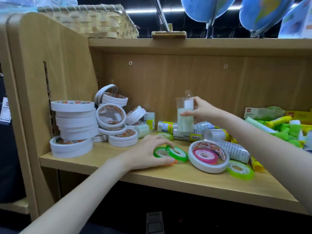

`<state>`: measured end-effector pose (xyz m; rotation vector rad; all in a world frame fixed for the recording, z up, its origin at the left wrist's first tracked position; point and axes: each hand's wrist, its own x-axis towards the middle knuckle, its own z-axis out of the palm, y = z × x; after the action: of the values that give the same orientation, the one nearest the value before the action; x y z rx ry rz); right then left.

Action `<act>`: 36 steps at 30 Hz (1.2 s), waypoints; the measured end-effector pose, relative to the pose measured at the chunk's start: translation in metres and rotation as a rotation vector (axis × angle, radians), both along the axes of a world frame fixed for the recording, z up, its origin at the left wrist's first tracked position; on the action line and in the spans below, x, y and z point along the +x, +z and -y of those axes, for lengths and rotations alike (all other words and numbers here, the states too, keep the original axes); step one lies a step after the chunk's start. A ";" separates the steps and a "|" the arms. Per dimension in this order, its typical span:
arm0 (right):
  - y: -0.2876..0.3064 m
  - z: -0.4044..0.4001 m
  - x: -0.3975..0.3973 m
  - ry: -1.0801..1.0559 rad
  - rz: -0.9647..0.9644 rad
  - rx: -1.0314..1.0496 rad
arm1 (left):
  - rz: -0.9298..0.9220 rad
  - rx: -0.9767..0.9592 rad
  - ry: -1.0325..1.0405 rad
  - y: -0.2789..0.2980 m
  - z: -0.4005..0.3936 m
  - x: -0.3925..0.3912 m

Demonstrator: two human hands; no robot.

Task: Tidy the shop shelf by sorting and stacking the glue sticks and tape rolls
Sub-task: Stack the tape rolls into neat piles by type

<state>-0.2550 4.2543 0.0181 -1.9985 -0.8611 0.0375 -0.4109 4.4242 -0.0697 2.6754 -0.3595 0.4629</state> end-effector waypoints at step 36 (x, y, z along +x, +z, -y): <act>-0.010 0.008 0.029 -0.113 0.059 -0.091 | 0.207 -0.090 0.560 0.005 0.033 0.072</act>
<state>-0.2255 4.2459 0.0082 -2.1401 -0.7947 -0.0476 -0.3386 4.3916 -0.0645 2.6172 0.3627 0.8968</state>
